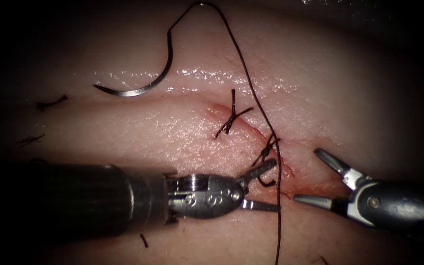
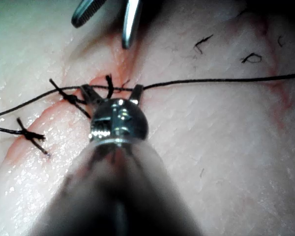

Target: Wound Closure

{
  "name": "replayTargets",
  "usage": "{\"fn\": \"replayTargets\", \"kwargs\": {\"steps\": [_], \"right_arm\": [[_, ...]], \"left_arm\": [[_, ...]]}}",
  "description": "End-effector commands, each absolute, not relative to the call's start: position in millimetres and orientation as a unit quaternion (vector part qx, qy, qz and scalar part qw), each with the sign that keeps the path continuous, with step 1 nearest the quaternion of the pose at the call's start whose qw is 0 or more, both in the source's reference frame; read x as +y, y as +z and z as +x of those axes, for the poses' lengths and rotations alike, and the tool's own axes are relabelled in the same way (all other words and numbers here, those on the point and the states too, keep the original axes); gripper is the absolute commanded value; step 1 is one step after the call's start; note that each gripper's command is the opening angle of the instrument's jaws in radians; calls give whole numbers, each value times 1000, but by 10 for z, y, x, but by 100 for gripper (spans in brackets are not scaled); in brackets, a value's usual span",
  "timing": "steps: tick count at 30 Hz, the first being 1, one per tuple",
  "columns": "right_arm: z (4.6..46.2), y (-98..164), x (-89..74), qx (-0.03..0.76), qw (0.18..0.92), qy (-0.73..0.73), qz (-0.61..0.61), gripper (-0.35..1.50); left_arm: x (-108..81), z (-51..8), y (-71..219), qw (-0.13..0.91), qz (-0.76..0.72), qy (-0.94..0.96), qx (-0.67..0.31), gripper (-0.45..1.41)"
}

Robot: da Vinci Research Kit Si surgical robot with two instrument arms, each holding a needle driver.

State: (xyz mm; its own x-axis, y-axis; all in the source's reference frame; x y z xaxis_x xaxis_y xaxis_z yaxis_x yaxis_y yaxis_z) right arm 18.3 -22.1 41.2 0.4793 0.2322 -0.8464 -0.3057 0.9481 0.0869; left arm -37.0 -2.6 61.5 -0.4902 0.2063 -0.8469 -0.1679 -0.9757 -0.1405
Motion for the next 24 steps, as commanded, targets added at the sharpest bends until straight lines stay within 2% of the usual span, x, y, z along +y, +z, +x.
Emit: {"fn": "replayTargets", "kwargs": {"steps": [1,17,21,22,23,24], "right_arm": [[190,416,-224,487,859,155,-37,115],[187,416,-223,487,859,154,-35,111],[187,416,-223,487,859,154,-36,111],[187,416,-223,487,859,154,-36,111],[187,416,-223,487,859,154,-36,111],[187,416,-223,487,859,154,-36,111]], "left_arm": [[-26,-373,619,108,-494,862,-21,63],[-20,-367,590,122,-499,858,-21,48],[-19,-366,591,123,-496,859,-19,38],[-18,-365,592,123,-496,860,-18,24],[-18,-365,592,123,-496,860,-18,24],[-18,-364,592,123,-496,859,-19,11]]}}
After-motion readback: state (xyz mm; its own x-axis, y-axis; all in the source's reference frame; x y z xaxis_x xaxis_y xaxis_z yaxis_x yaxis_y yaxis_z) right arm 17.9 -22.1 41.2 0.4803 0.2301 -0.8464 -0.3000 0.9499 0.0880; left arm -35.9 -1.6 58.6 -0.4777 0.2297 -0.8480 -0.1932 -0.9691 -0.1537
